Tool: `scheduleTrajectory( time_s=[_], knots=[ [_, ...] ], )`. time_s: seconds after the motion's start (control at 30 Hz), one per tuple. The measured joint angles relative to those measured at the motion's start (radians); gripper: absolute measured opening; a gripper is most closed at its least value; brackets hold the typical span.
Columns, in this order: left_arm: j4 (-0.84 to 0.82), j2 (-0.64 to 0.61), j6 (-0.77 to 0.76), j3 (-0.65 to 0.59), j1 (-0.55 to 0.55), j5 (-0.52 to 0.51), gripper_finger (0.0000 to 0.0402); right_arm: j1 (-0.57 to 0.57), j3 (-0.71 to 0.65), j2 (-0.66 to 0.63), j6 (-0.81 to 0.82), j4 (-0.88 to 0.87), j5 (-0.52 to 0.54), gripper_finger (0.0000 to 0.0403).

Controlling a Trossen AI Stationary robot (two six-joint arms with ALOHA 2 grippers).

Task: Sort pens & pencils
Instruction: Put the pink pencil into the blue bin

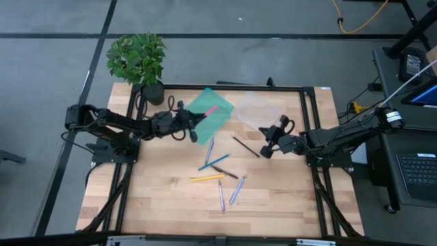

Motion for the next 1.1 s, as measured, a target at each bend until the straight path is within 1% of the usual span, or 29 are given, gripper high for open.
scheduleTrajectory(
  time_s=[0.1, 0.23, 0.3, 0.53, 0.67, 0.73, 0.93, 1.1],
  knots=[
    [0.000, 0.000, 0.001, 0.000, 0.002, -0.051, 0.0012, -0.002, 0.000, 0.000, -0.003, 0.000, 0.001, 0.0017],
    [-0.001, 0.000, 0.016, 0.000, 0.003, -0.171, 0.0012, -0.015, 0.000, 0.000, -0.023, 0.000, 0.001, 0.0017],
    [-0.002, 0.005, 0.024, 0.000, 0.012, -0.192, 0.0012, -0.026, 0.000, 0.000, -0.022, 0.000, 0.001, 0.0016],
    [-0.018, 0.077, -0.021, 0.008, 0.081, -0.185, 0.0012, -0.067, 0.000, 0.000, -0.022, 0.000, 0.001, 0.0016],
    [-0.052, 0.119, -0.049, 0.054, 0.135, -0.081, 0.0012, -0.089, 0.000, 0.000, -0.024, 0.000, 0.000, 0.0017],
    [-0.116, 0.128, -0.055, 0.091, 0.156, -0.040, 0.0012, -0.099, 0.000, 0.000, -0.025, 0.000, 0.000, 0.0016],
    [-0.395, 0.129, -0.055, 0.205, 0.179, -0.035, 0.0012, -0.108, 0.000, 0.000, -0.026, -0.001, 0.000, 0.0016],
    [-0.656, 0.129, -0.064, 0.309, 0.179, 0.019, 0.0012, -0.108, 0.000, 0.000, -0.028, -0.004, -0.031, 0.0017]
  ],
)
